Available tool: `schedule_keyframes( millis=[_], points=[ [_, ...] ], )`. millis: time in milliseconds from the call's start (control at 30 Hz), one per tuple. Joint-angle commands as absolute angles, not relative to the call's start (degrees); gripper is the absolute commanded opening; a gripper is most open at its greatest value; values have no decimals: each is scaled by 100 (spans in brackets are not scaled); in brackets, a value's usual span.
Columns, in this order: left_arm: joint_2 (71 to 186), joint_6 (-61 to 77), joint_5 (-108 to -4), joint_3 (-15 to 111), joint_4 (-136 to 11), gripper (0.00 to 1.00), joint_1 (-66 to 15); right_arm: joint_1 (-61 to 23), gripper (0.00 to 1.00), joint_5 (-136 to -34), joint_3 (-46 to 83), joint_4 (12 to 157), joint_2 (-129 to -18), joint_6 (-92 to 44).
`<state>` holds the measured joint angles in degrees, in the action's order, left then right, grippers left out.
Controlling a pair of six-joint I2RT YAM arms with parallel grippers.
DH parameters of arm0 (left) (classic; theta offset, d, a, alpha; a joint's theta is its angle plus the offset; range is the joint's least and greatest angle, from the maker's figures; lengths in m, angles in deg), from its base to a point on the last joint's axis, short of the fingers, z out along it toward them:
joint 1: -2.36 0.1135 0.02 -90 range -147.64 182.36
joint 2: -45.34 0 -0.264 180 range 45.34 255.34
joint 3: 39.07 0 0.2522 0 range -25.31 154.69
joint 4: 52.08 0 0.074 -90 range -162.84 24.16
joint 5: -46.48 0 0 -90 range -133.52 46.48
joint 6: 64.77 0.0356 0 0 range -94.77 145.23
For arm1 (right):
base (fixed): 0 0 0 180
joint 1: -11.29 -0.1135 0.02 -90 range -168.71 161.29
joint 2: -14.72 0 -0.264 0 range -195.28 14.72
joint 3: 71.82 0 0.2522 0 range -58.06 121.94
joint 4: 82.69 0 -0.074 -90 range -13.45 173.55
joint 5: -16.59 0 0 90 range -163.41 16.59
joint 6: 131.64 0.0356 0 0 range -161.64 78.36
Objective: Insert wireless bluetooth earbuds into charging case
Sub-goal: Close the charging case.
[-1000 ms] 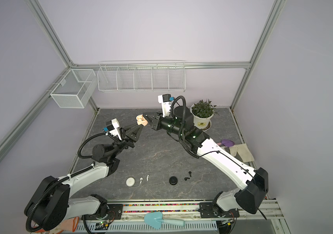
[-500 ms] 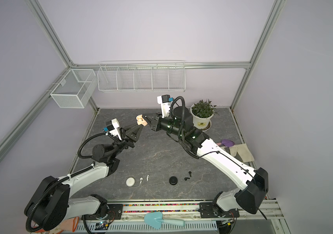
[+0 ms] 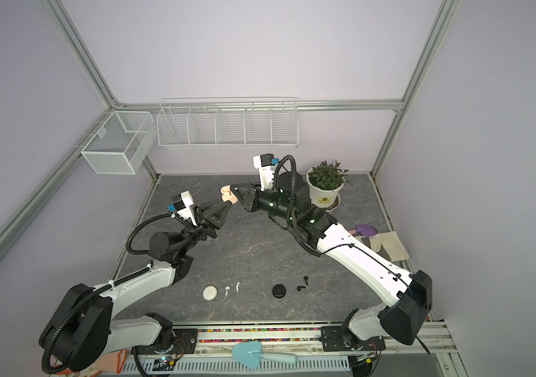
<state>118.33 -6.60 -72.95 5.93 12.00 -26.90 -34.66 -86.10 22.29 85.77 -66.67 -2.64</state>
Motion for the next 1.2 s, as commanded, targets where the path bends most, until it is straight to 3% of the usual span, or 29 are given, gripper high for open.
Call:
schedule_keyframes(
  millis=[0, 233, 500, 567, 633, 767, 933, 1167],
  points=[
    [11662, -565, -7245, 581, 1535, 0, -2703, -3529, 18, -8582, 2303, 8250, -6591, -232],
    [11633, -535, -7229, 563, 1537, 0, -2700, -3573, 23, -8489, 2500, 7860, -6629, -422],
    [11600, -535, -7269, 554, 1536, 0, -2709, -3597, 50, -8390, 3164, 7162, -6807, -935],
    [11625, -484, -7308, 563, 1537, 0, -2717, -3519, 60, -8483, 3429, 6776, -6789, -1438],
    [11626, -493, -7401, 572, 1537, 0, -2717, -3241, 71, -9230, 3796, 6208, -6930, -1845],
    [11685, -638, -7714, 580, 1528, 0, -2718, -2517, 77, -11672, 3799, 6556, -7261, -1331],
    [11714, -676, -7980, 532, 1526, 0, -2722, -2312, 88, -12279, 3832, 6562, -7389, -1352],
    [11763, -659, -8037, 437, 1528, 0, -2717, -2355, 85, -13028, 3824, 7187, -7686, -771]
  ],
)
